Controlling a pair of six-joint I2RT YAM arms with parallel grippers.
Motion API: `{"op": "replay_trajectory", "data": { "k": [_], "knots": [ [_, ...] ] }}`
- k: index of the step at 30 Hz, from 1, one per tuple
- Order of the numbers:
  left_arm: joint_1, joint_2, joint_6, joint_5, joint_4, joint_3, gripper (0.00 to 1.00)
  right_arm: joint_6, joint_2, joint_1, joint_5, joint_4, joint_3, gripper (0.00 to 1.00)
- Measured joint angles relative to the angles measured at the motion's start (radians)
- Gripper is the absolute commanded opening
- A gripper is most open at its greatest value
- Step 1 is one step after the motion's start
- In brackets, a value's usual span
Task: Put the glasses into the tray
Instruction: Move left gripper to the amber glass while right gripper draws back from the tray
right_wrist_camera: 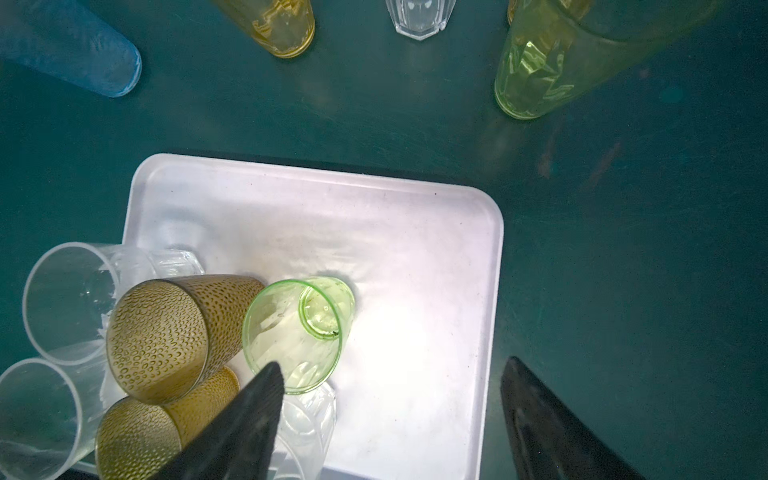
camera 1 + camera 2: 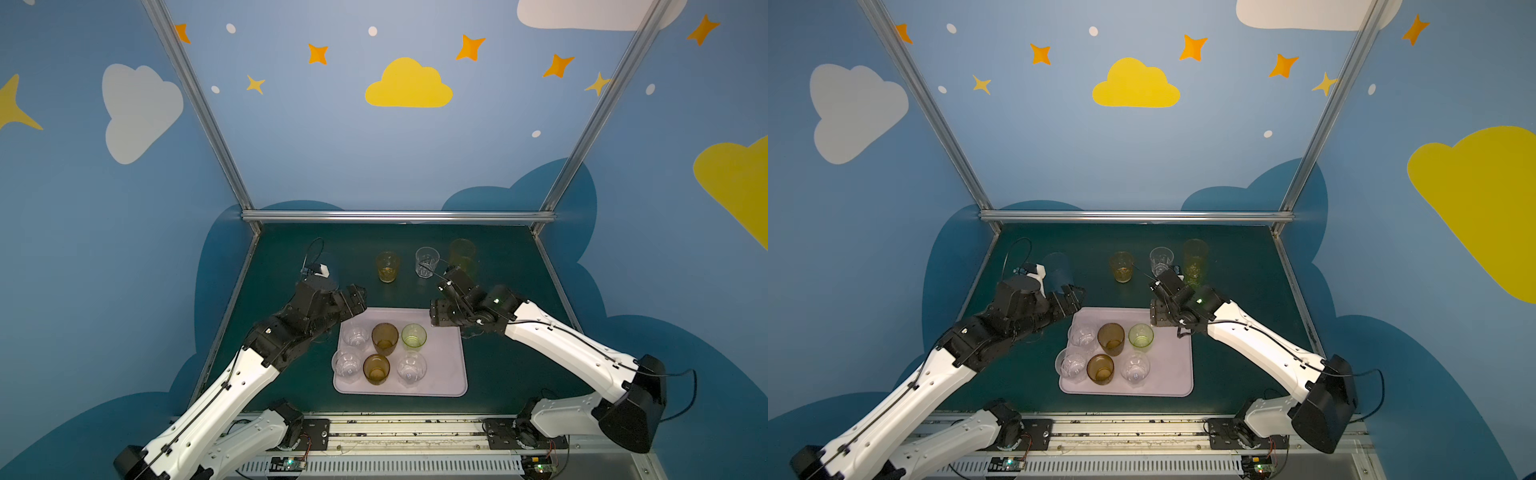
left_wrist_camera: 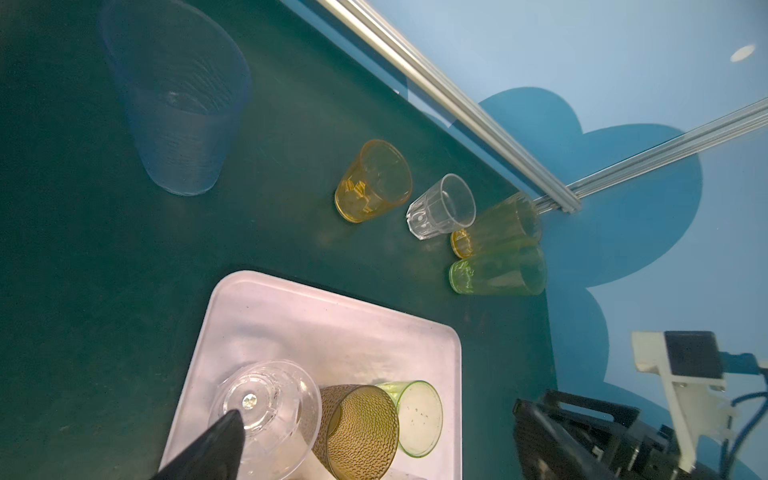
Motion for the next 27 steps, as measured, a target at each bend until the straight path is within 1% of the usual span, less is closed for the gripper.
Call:
{"op": "replay_trajectory", "data": {
  "k": [4, 6, 8, 15, 19, 27],
  "knots": [
    [0.0, -0.07, -0.002, -0.038, 0.0, -0.026, 1.0, -0.001, 0.001, -0.002, -0.008, -0.002, 0.002, 0.81],
    [0.001, -0.071, 0.001, -0.059, 0.002, -0.027, 1.0, 0.0, -0.005, -0.003, -0.011, 0.001, -0.001, 0.81],
    [0.005, -0.042, 0.011, -0.071, 0.002, -0.014, 1.0, 0.0, -0.021, -0.006, -0.012, 0.001, -0.006, 0.81],
    [0.032, 0.163, 0.052, -0.063, 0.037, 0.077, 1.0, 0.0, -0.091, -0.025, -0.033, 0.006, -0.01, 0.81],
    [0.058, 0.265, 0.071, -0.027, 0.065, 0.121, 1.0, 0.0, -0.108, -0.04, -0.069, 0.017, -0.01, 0.81],
    [0.129, 0.52, 0.134, 0.063, 0.136, 0.27, 1.0, -0.003, -0.125, -0.076, -0.124, 0.031, -0.01, 0.81]
  ]
}}
